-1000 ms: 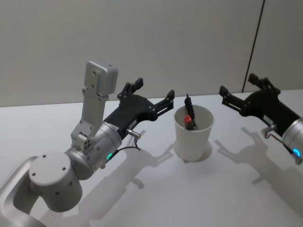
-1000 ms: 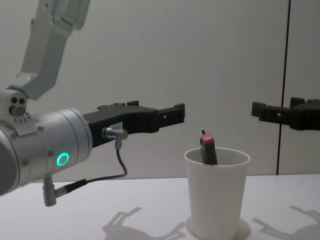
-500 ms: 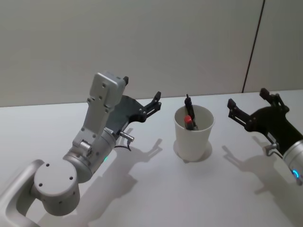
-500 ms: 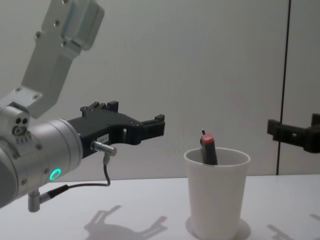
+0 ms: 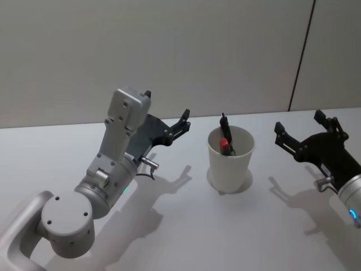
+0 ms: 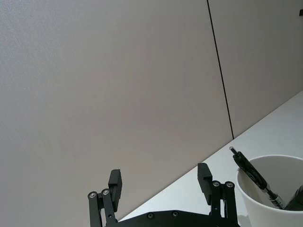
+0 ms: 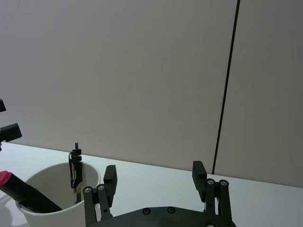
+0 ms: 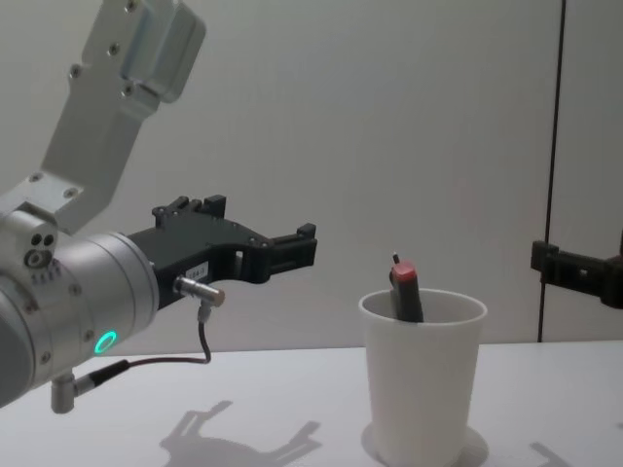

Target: Place the pen into the pen holder.

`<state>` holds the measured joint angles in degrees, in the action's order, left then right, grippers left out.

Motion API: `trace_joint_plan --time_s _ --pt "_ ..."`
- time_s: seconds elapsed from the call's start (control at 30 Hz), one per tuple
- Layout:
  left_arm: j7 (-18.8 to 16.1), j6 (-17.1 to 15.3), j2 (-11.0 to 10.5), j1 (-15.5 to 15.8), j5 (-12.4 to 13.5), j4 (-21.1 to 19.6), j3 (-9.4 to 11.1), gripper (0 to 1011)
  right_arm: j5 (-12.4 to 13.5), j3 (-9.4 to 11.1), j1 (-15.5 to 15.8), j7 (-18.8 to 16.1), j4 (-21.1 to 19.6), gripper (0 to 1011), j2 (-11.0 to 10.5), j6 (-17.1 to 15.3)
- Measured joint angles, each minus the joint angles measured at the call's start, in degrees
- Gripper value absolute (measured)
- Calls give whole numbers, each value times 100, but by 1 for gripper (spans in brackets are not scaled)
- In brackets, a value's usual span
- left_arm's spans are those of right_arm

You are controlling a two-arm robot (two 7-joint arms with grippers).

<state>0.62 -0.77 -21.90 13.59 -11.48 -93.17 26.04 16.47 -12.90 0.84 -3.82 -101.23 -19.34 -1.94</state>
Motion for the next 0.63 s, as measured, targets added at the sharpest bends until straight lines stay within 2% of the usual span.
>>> trace_joint_plan --time_s 0.63 --pt "-1 -2 0 0 0 0 -2 1001 -1 -5 1 -1 0 1002 0 0"
